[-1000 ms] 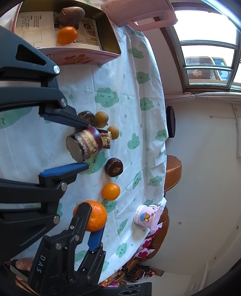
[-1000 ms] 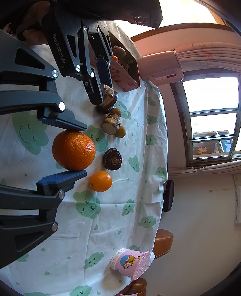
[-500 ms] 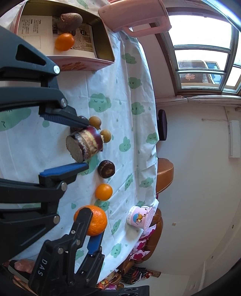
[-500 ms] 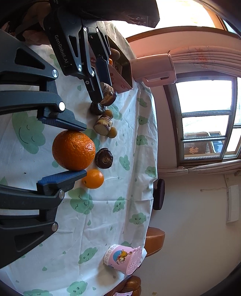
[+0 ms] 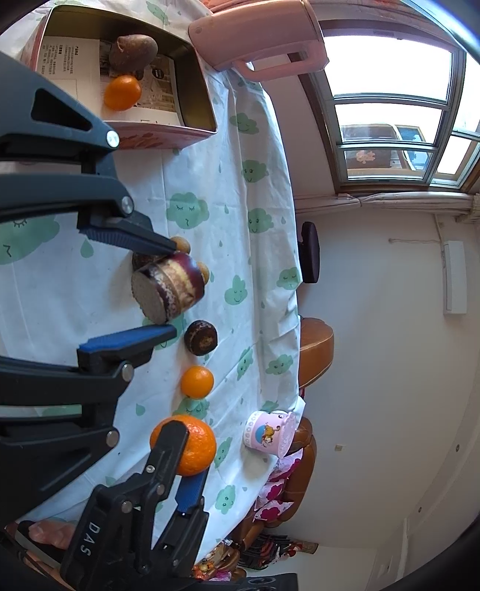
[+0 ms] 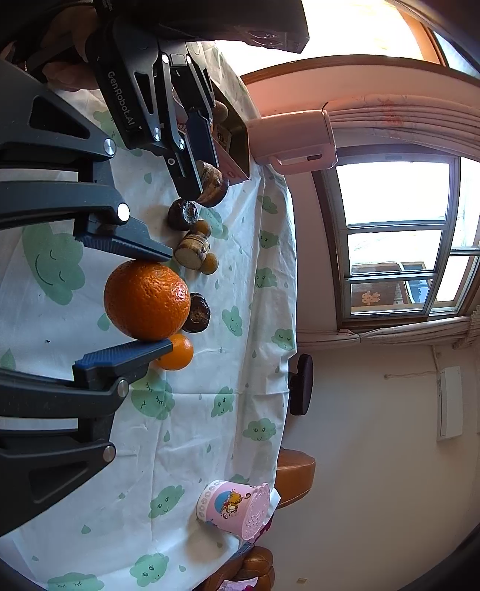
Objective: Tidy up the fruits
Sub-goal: 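Carry the snack and the orange over the tin box with both tools, then lower the snack into the tin with the left tool while the right tool lowers the orange, then grasp a dark brown round fruit with the left tool while the right tool grasps an orange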
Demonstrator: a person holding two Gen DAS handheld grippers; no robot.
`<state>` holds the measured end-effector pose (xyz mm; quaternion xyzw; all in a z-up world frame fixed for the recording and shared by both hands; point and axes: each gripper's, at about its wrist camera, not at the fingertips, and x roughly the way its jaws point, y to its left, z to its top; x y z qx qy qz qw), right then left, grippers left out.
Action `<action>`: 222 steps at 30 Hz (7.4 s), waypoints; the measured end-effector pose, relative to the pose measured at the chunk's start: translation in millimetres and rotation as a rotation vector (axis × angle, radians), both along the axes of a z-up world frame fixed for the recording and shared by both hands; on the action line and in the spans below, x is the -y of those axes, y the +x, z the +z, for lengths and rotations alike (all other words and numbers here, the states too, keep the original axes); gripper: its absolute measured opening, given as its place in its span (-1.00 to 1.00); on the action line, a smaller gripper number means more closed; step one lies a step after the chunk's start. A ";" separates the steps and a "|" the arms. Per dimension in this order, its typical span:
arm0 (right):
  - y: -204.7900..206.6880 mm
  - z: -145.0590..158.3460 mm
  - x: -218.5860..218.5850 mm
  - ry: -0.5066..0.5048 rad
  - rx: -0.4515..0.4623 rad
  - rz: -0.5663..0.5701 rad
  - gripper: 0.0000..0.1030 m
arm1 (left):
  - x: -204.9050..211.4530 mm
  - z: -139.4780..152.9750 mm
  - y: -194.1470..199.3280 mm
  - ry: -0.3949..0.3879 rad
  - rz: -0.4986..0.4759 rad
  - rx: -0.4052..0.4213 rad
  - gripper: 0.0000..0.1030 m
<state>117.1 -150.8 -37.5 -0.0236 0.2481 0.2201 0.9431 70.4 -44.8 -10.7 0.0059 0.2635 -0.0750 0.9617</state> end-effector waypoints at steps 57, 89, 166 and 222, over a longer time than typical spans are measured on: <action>-37.5 17.7 9.3 0.047 0.225 -0.013 -0.13 | -4.3 15.8 -33.4 0.009 0.072 0.199 -0.22; -35.2 34.5 -25.8 0.053 0.255 0.066 -0.13 | -41.9 18.9 -53.8 0.026 0.174 0.237 -0.22; 22.8 -5.3 -231.6 -0.061 -0.037 0.438 -0.11 | -184.7 -8.3 -31.3 0.005 0.416 -0.064 -0.30; 57.9 18.4 -36.7 0.096 0.013 -0.020 0.45 | -129.8 41.9 -13.3 0.044 0.374 0.051 0.65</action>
